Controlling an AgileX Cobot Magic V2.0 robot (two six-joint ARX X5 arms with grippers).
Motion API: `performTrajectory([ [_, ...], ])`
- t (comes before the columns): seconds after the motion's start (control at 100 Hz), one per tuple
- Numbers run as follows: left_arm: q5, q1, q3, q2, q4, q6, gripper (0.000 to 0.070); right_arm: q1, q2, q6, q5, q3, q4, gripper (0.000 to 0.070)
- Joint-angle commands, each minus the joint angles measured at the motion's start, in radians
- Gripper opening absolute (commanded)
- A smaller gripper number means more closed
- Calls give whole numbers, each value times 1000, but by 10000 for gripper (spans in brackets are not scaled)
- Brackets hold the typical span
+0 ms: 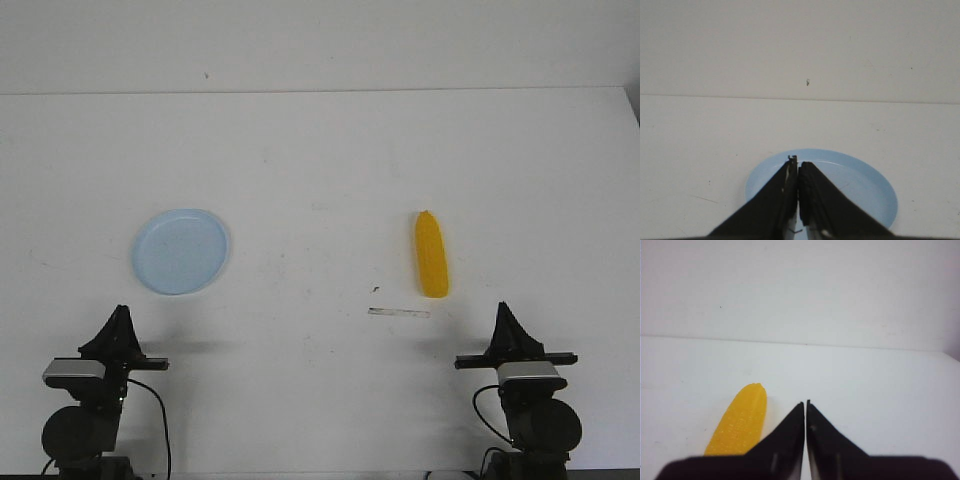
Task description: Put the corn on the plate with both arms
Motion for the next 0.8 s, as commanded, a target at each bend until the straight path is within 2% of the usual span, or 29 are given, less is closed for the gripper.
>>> performTrajectory([
  [0.0, -3, -3, -21, -2, 18, -2, 1, 1, 0, 13, -1, -1, 11, 9],
  [0.31, -3, -2, -14, -2, 16, -2, 1, 1, 0, 13, -1, -1, 11, 9],
  [0.48, -15, -2, 63, 3, -2, -2, 1, 1, 0, 13, -1, -1, 11, 9],
  [0.64, -74, -2, 216, 44, -132, 1, 1, 1, 0, 13, -1, -1, 11, 9],
  [0.79, -77, -2, 360, 132, -266, 2, 1, 1, 0, 13, -1, -1, 11, 9],
])
